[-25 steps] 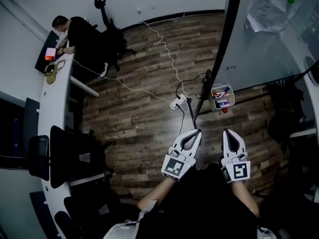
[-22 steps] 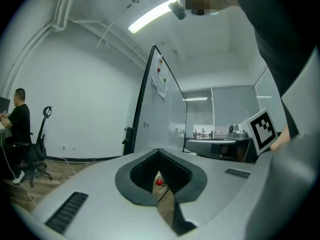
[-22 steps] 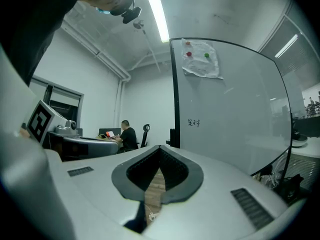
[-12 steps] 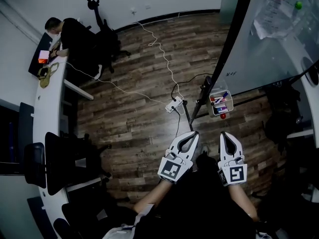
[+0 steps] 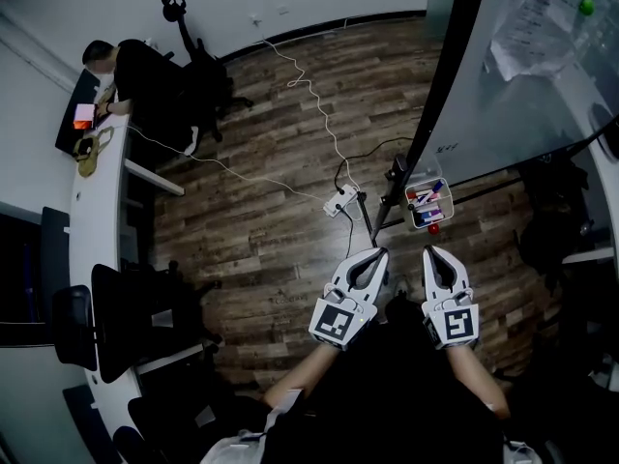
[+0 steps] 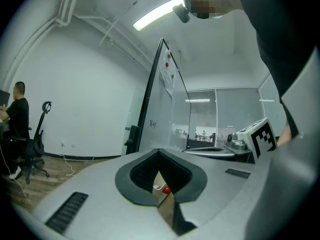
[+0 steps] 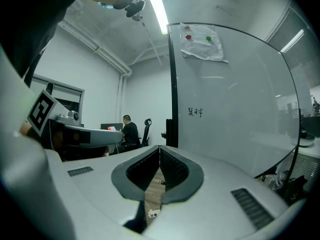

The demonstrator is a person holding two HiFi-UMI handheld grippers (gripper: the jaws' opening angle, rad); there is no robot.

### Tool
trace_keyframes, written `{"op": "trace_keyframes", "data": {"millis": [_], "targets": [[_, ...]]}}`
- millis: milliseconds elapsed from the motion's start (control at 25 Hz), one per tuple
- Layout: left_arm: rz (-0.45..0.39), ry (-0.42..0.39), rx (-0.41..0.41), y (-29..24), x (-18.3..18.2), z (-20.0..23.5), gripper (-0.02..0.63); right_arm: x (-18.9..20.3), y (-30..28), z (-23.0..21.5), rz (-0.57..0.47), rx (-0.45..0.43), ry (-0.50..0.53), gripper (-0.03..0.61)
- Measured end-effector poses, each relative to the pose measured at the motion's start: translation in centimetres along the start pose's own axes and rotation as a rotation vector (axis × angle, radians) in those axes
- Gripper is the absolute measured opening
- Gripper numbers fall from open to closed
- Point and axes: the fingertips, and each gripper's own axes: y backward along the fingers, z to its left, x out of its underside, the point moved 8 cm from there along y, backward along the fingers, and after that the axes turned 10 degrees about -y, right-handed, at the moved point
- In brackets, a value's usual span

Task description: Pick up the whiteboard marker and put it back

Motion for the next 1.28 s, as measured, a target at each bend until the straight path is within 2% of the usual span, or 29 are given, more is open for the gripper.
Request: {"op": "trace_keyframes", "data": {"millis": [280, 520, 800, 1280], "targets": [[0.020, 0.012, -0.012, -1.5, 0.6, 1.0, 0.008, 1.4, -2.8, -1.0, -0.013, -0.051, -0.001, 0.017], [0.036, -0.006, -0.007, -3.2, 0.7, 2.0, 0.008, 2.0, -5.0, -2.1, 0.060, -0.056, 0.001, 0.064], [0.042, 0.021, -0.018, -5.3, 1.1, 3.2, 0.008, 2.7, -6.9, -3.6, 0.115, -0.063, -0.006, 0.100], [0.070, 0.022, -0.024, -6.8, 1.7, 4.3, 0.008, 4.2, -9.8, -4.3, 0.197, -0.084, 0.041, 0.127]]}}
